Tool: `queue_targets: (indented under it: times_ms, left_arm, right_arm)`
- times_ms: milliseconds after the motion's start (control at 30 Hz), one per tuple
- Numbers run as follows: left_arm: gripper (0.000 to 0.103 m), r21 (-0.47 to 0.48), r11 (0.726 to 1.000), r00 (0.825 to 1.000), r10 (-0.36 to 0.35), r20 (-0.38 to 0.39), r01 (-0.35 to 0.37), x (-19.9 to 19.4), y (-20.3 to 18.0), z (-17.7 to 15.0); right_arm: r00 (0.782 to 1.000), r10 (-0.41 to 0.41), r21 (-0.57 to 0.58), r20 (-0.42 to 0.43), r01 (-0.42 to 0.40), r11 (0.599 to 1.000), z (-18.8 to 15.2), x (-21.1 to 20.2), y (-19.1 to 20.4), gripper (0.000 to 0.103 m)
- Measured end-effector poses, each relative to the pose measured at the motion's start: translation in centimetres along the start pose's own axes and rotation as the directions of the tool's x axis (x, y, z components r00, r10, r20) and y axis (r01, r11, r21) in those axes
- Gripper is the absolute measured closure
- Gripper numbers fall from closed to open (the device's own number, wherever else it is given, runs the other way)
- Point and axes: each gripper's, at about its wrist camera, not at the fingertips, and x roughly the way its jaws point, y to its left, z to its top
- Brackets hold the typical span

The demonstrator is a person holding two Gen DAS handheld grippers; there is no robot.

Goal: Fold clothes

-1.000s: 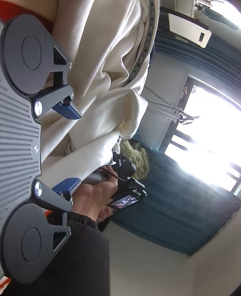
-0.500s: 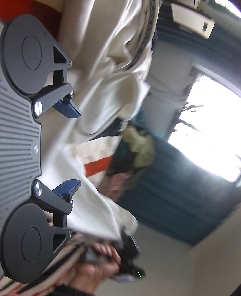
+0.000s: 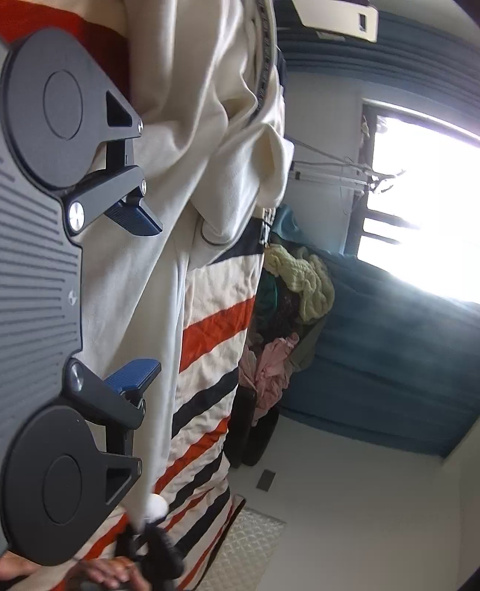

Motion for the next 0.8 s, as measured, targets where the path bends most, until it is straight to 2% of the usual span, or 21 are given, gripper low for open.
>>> queue_targets:
  times_ms: [167,200,233,267,300,367,500,600,700,800]
  left_arm:
    - [0.025,-0.111,0.992,0.998,0.047,-0.037,-0.051,-0.3,1.3,0.0]
    - [0.025,-0.133,0.989,0.997,0.060,-0.049,-0.066,-0.2,1.7,-0.1]
    - [0.025,-0.155,0.985,0.996,0.072,-0.061,-0.080,0.0,2.2,-0.2]
    - [0.024,-0.175,0.980,0.994,0.079,-0.073,-0.091,0.2,2.6,-0.3]
    - [0.023,-0.195,0.976,0.993,0.085,-0.086,-0.101,0.4,3.0,-0.5]
    - [0.022,-0.235,0.964,0.989,0.097,-0.111,-0.121,0.8,3.8,-0.8]
    - [0.022,-0.230,0.955,0.976,0.155,-0.151,-0.188,1.7,4.3,-1.3]
    - [0.021,-0.230,0.947,0.966,0.187,-0.179,-0.226,2.0,4.7,-1.6]
    - [0.017,-0.285,0.925,0.958,0.195,-0.209,-0.250,1.7,5.7,-1.7]
    - [0.012,-0.410,0.867,0.950,0.196,-0.244,-0.284,1.1,8.1,-1.6]
  right_arm:
    - [0.994,0.093,0.201,-0.056,-0.080,0.976,-1.1,-0.6,-2.7,0.091]
    - [0.992,0.114,0.239,-0.052,-0.098,0.966,-1.1,-0.7,-3.2,0.084]
    - [0.990,0.134,0.277,-0.045,-0.117,0.954,-1.0,-0.7,-3.7,0.067]
    - [0.987,0.154,0.314,-0.037,-0.135,0.940,-1.0,-0.6,-4.3,0.058]
    - [0.986,0.164,0.346,-0.031,-0.144,0.927,-1.0,-0.7,-4.7,0.044]
    - [0.986,0.165,0.369,-0.032,-0.142,0.918,-0.9,-0.8,-5.1,0.040]
    - [0.989,0.131,0.335,-0.068,-0.101,0.937,-0.7,0.1,-5.6,0.040]
    - [0.994,0.093,0.334,-0.065,-0.066,0.940,-1.3,0.9,-5.8,0.042]
    - [0.996,0.075,0.329,-0.052,-0.054,0.943,-1.5,1.4,-6.1,0.057]
    - [0.996,0.090,0.332,0.010,-0.088,0.939,-0.9,1.2,-6.5,0.091]
